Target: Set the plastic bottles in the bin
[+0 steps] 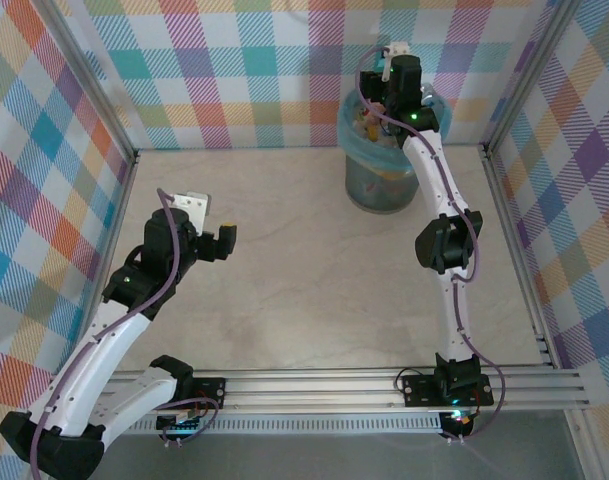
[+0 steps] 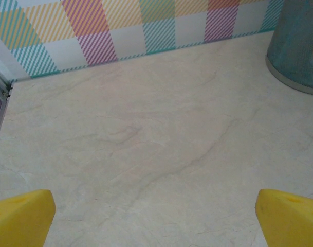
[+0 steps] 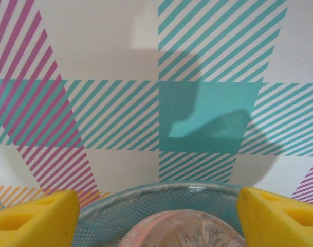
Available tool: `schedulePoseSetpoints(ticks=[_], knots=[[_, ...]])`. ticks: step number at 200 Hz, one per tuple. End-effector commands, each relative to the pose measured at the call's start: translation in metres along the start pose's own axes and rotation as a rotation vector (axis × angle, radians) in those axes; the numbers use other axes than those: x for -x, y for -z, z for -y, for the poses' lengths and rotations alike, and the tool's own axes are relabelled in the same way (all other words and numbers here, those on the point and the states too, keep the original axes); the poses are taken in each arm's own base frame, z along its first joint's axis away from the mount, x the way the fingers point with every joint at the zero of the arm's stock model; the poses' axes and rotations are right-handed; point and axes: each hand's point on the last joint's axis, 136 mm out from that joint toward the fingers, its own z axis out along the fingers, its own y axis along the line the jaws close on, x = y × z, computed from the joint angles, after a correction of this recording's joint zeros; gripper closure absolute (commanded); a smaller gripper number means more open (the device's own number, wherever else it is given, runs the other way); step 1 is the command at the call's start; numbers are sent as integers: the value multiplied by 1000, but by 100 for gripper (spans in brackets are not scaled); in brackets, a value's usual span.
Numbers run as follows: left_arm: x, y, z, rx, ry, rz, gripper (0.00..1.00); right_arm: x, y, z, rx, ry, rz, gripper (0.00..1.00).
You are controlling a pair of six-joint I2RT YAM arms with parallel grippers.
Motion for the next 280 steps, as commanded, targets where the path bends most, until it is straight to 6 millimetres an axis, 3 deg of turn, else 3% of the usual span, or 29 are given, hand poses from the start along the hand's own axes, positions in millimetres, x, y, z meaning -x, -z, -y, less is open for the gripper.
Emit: schedulePoseSetpoints(ticks=[1, 26, 50, 76, 102, 151, 180, 196, 211, 222, 280], knots=[[-5, -6, 2, -10, 0, -18, 0, -192, -19, -40, 124, 32, -520, 21], [-10, -11, 5, -23, -4, -39, 0, -219, -18, -39, 121, 72, -583, 22], [-12, -14, 7, -31, -5, -50, 0, -238, -19, -23, 57, 118, -629, 19], [-14, -17, 9, -37, -9, -60, 0, -235, -17, -12, 39, 79, -639, 19], [-16, -19, 9, -40, -11, -70, 0, -235, -16, -22, 97, 48, -638, 22], [-18, -14, 10, -51, -2, -65, 0, -278, -4, -44, 131, 28, -753, 24], [-21, -14, 12, -60, -2, -69, 0, -298, 3, -44, 118, 27, -800, 24], [-21, -15, 12, -61, -5, -74, 0, -299, 4, -42, 109, 35, -809, 24], [-20, -14, 12, -63, -4, -70, 0, -288, 5, -41, 112, 42, -793, 24], [-18, -13, 12, -64, -1, -65, 0, -266, 7, -44, 122, 35, -766, 23], [-5, -2, 5, -37, 8, -12, 0, -97, 35, -42, 133, -36, -413, 12]])
